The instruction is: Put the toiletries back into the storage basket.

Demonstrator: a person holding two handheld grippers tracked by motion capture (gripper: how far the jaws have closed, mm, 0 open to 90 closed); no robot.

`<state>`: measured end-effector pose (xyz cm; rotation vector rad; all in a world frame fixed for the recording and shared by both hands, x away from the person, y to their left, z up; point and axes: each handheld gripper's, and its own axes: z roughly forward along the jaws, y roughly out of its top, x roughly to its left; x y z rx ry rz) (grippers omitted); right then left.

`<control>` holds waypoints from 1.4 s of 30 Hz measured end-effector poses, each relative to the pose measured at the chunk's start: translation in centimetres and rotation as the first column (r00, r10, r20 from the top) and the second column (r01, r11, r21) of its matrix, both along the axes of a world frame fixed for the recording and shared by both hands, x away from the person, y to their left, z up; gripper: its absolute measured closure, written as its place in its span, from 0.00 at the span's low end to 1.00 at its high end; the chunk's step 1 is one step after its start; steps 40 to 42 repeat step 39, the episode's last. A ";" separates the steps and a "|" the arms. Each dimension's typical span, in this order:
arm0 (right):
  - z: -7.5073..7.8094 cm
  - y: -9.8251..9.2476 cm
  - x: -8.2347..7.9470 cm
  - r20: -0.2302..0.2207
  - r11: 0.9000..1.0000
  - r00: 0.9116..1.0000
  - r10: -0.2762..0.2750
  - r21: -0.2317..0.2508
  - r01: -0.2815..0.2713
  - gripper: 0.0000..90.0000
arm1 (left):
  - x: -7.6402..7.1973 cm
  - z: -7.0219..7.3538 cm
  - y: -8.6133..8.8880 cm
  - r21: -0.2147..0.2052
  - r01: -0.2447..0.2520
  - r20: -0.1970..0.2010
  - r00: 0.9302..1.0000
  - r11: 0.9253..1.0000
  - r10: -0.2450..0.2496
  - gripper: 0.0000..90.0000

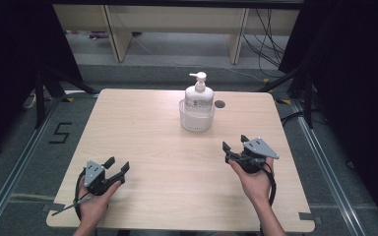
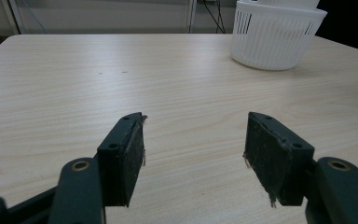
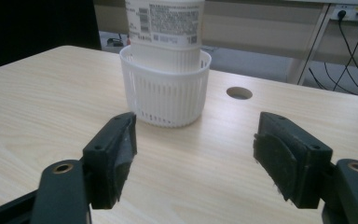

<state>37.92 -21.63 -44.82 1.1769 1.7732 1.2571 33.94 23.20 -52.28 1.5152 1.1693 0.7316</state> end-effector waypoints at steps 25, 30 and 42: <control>-5.6 -3.2 -4.2 -0.102 0.999 0.994 -0.030 0.040 0.034 0.35 | -0.1 0.0 0.0 -0.005 0.002 0.000 1.000 1.000 -0.002 0.41; -5.7 -3.2 -4.2 -0.077 0.999 0.996 -0.036 0.035 0.039 0.35 | -0.1 0.0 -0.1 0.000 0.005 -0.003 1.000 1.000 -0.005 0.41; -5.7 -3.5 -4.1 -0.058 0.999 0.998 -0.039 -0.006 0.039 0.35 | 0.0 0.0 0.0 0.003 0.013 0.000 1.000 1.000 -0.013 0.41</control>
